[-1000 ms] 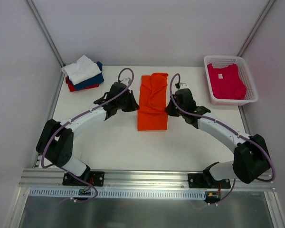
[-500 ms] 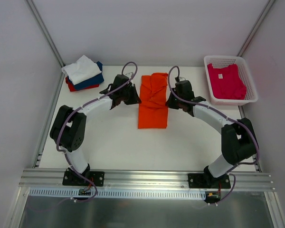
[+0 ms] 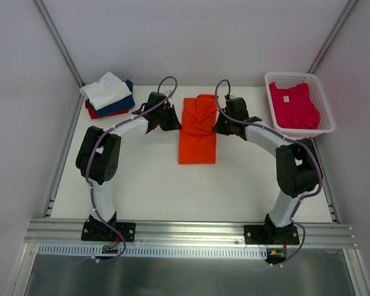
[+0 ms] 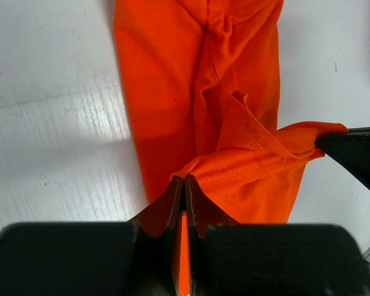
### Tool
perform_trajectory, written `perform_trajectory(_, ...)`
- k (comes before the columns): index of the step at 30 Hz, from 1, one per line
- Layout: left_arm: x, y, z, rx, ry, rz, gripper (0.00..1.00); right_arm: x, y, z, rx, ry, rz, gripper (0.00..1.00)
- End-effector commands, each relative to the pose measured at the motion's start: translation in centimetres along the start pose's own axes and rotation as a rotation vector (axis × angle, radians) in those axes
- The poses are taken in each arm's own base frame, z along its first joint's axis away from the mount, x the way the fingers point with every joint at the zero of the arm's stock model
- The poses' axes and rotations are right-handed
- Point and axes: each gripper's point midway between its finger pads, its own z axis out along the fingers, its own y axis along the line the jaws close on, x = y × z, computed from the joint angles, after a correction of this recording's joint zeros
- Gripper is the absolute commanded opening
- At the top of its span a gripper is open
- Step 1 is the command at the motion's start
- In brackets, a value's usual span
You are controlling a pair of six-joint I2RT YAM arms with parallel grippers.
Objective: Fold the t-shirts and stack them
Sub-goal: Fold the tshirt
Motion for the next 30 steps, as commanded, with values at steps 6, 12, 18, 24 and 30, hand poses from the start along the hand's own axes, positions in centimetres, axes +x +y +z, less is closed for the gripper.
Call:
perform_trajectory(6,-3.4,0.8,1.2,0.022,-0.042,0.025,0.00,-3.0,-0.1,1.5,-0.011,-0.042,-0.014,0.00)
perform_trajectory(12,-4.0,1.5,2.5,0.028,-0.035,0.011,0.00,-3.4,-0.5,2.4,-0.002,-0.041,-0.001,0.00)
perform_trajectory(18,-4.2,1.4,3.4,0.044,-0.023,0.003,0.00,-3.2,-1.2,2.9,0.010,-0.030,0.013,0.00)
perform_trajectory(24,-4.0,1.7,4.1,0.048,-0.010,-0.001,0.00,-2.7,-1.8,3.4,0.025,-0.021,0.024,0.00)
perform_trajectory(30,-4.2,2.2,4.4,0.040,-0.007,-0.005,0.34,-2.9,-2.4,3.6,0.036,-0.021,0.042,0.20)
